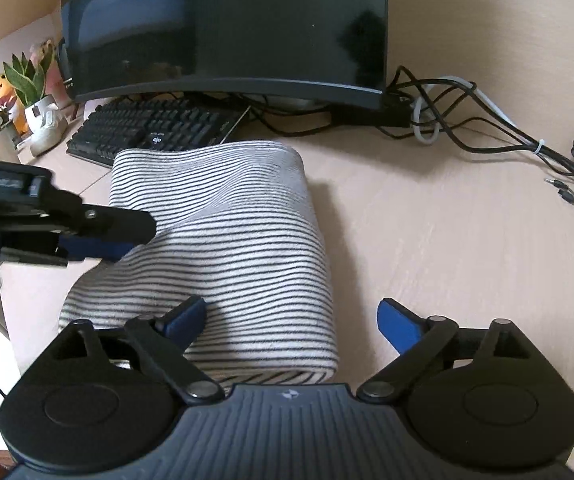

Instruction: Fold clothes

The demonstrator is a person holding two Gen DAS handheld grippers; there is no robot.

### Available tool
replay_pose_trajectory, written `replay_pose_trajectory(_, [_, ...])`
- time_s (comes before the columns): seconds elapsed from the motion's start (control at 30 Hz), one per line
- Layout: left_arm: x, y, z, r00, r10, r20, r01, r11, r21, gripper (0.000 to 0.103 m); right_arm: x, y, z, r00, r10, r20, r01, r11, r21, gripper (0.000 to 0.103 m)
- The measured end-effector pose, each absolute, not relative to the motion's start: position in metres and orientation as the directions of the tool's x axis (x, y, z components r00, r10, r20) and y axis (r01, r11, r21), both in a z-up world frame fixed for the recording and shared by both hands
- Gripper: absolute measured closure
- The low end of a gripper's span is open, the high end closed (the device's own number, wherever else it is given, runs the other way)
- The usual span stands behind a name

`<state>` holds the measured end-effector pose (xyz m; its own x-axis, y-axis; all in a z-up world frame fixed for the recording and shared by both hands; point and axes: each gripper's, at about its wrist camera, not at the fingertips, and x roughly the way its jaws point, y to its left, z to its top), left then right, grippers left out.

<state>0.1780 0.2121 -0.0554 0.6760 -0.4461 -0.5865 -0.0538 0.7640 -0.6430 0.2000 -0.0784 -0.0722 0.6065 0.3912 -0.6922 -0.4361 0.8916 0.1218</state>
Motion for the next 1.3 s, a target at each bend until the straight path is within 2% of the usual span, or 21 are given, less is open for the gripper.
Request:
replay_pose_trajectory(0.1, [0.185,0.214,-0.055,0.687,-0.417,-0.595,-0.049,0.791,-0.61,0.08,0.203,-0.074,-0.077,0.612,0.359,-0.705,-0.407,0.907,0.109,0.0])
replay_pose_trajectory(0.17, [0.189,0.215,-0.055,0.695,-0.401,-0.597,-0.05,0.801,-0.596,0.084,0.209,-0.071,-0.082,0.601,0.348,-0.719,-0.384,0.915,0.122,0.0])
replay_pose_trajectory(0.27, [0.189,0.214,-0.051,0.706,-0.384,-0.595,-0.04,0.817,-0.575,0.082,0.213,-0.072,-0.081,0.585,0.349,-0.732,-0.331,0.927,0.177,0.0])
replay_pose_trajectory(0.3, [0.184,0.213,-0.047,0.713,-0.384,-0.587,-0.026,0.822,-0.569,0.069,0.209,-0.074,-0.076,0.601,0.337,-0.725,-0.319,0.933,0.169,0.0])
replay_pose_trajectory(0.33, [0.177,0.211,-0.043,0.724,-0.374,-0.58,-0.021,0.828,-0.56,0.059,0.206,-0.075,-0.071,0.617,0.325,-0.717,-0.306,0.938,0.162,0.0])
replay_pose_trajectory(0.37, [0.17,0.209,-0.039,0.734,-0.364,-0.573,-0.016,0.834,-0.552,0.043,0.2,-0.079,-0.066,0.641,0.301,-0.706,-0.286,0.947,0.144,0.0])
replay_pose_trajectory(0.4, [0.164,0.206,-0.035,0.745,-0.355,-0.565,-0.012,0.84,-0.543,0.033,0.195,-0.085,-0.061,0.654,0.295,-0.697,-0.274,0.951,0.146,0.0])
replay_pose_trajectory(0.43, [0.157,0.204,-0.03,0.755,-0.345,-0.557,-0.007,0.846,-0.534,0.028,0.189,-0.09,-0.057,0.666,0.289,-0.688,-0.261,0.954,0.148,0.0])
replay_pose_trajectory(0.47, [0.15,0.201,-0.026,0.766,-0.333,-0.55,-0.005,0.852,-0.523,0.013,0.182,-0.099,-0.052,0.671,0.295,-0.68,-0.25,0.954,0.166,0.0])
replay_pose_trajectory(0.5, [0.14,0.191,-0.024,0.776,-0.291,-0.559,-0.031,0.868,-0.496,0.007,0.176,-0.106,-0.048,0.672,0.312,-0.672,-0.254,0.949,0.188,0.0])
replay_pose_trajectory(0.7, [0.079,0.128,-0.008,0.813,-0.031,-0.581,-0.197,0.925,-0.325,0.0,0.142,-0.147,-0.031,0.689,0.417,-0.592,-0.294,0.908,0.298,0.0])
replay_pose_trajectory(0.97, [0.013,0.038,0.001,0.778,0.271,-0.566,-0.417,0.897,-0.144,0.0,0.088,-0.186,-0.017,0.797,0.429,-0.426,-0.4,0.902,0.162,0.0])
replay_pose_trajectory(1.13, [-0.013,-0.001,0.012,0.745,0.378,-0.55,-0.491,0.869,-0.068,0.0,0.085,-0.205,-0.019,0.73,0.513,-0.451,-0.497,0.852,0.166,0.0])
replay_pose_trajectory(1.3, [-0.023,-0.027,0.02,0.716,0.451,-0.533,-0.548,0.836,-0.028,0.0,0.076,-0.211,-0.02,0.722,0.53,-0.446,-0.543,0.832,0.109,0.0])
